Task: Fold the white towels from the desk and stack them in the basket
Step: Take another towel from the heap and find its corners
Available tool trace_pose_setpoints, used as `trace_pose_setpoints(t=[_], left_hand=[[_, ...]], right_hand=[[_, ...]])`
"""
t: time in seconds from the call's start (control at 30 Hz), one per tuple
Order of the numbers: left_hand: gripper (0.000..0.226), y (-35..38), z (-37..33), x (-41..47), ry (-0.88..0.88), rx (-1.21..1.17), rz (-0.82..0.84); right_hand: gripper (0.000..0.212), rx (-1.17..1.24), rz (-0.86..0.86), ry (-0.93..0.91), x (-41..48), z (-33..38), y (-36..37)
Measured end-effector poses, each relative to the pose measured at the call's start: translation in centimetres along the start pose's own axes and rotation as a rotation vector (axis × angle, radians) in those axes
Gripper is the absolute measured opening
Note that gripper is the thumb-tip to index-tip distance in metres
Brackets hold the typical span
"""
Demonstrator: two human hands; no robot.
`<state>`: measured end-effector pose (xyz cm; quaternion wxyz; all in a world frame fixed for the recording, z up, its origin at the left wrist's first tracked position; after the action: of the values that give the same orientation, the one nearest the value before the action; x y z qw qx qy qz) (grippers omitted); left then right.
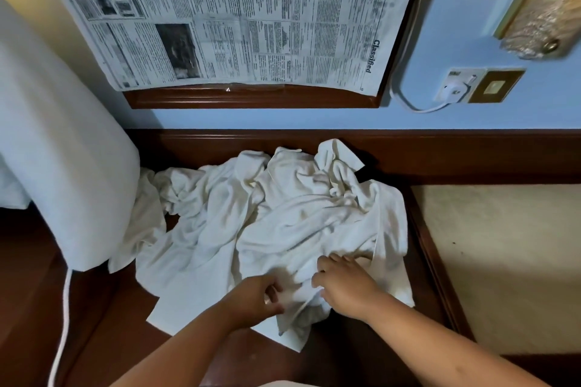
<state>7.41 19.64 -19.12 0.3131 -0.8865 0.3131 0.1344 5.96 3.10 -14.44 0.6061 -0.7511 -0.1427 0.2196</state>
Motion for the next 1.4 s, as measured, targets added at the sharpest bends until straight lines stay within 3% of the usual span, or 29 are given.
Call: trace_pose_setpoints(t=[0.1, 0.2, 0.37, 0.53, 0.6, 0.67, 0.8, 0.87, 0.97, 1.07, 1.13, 1.17, 1.27, 1.33, 1.4], left_hand=[[0.035, 0.7, 0.6, -0.3, -0.019, 0.008, -0.002], [0.052, 1.0, 0.5, -0.6, -0.012, -0.028, -0.045], [0.081, 0.1, -2.6, -0.3, 0.124, -0.098, -0.167], [0.044, -1.7, -7.2, -0.1, 0.207, -0.151, -0.398], [0.037, -1.7, -8.9, 0.6, 0.240, -0.172, -0.423], [0.011, -1.3, -11.4, 1.4, 0.275, -0.169, -0.440], [0.023, -2.1, -18.1, 2.3, 0.334, -0.326, -0.536], [0.020, -3.2, -22.8, 2.4, 0.404, -0.351, -0.580], [0.015, -4.4, -30.9, 2.4, 0.521, -0.260, -0.610], [0.008, -4.8, -38.0, 2.0, 0.563, -0.125, -0.633], [0.009, -4.3, -42.0, 1.5, 0.603, -0.038, -0.621], [0.010, -4.1, -43.8, 1.1, 0.622, 0.000, -0.616], [0.006, -5.0, -47.3, -0.2, 0.673, 0.094, -0.706], [0.011, -6.1, -47.8, -1.1, 0.711, 0.059, -0.798], [0.024, -5.9, -46.5, -1.0, 0.690, -0.020, -0.785]], right_hand=[[0.023, -0.016, -0.008, 0.018, -0.4, 0.5, 0.8], [0.010, 0.114, -0.016, 0.048, -0.7, 0.3, 0.1], [0.009, 0.480, -0.175, 0.317, -1.0, -3.7, -4.1], [0.008, 0.717, -0.420, 0.506, -3.2, -10.5, -8.6], [0.007, 0.772, -0.506, 0.569, -4.6, -13.3, -10.1], [0.006, 0.800, -0.595, 0.633, -6.7, -16.2, -11.1], [0.008, 0.821, -0.674, 0.742, -10.9, -22.4, -12.8], [0.012, 0.816, -0.531, 0.810, -12.3, -25.2, -12.3], [0.043, 0.768, -0.308, 0.736, -13.5, -27.0, -13.0], [0.070, 0.842, -0.272, 0.435, -13.5, -25.2, -17.2], [0.079, 0.817, -0.287, 0.368, -13.4, -24.5, -19.6], [0.073, 0.802, -0.336, 0.407, -13.5, -25.2, -20.5], [0.017, 0.728, -0.580, 0.547, -13.5, -28.2, -23.7], [0.012, 0.692, -0.672, 0.545, -12.9, -29.4, -26.2], [0.012, 0.703, -0.725, 0.532, -12.2, -30.1, -28.6]])
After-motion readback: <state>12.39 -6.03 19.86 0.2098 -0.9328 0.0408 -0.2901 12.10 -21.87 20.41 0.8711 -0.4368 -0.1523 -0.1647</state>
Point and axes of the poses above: each hand's wrist, its own x-axis towards the middle knuckle, its own y-axis out of the palm, z = x × y, the point moved 9 cm from there along x, towards the middle knuckle, and after that the axes turned 14 degrees about -x, right-handed, at the moved point
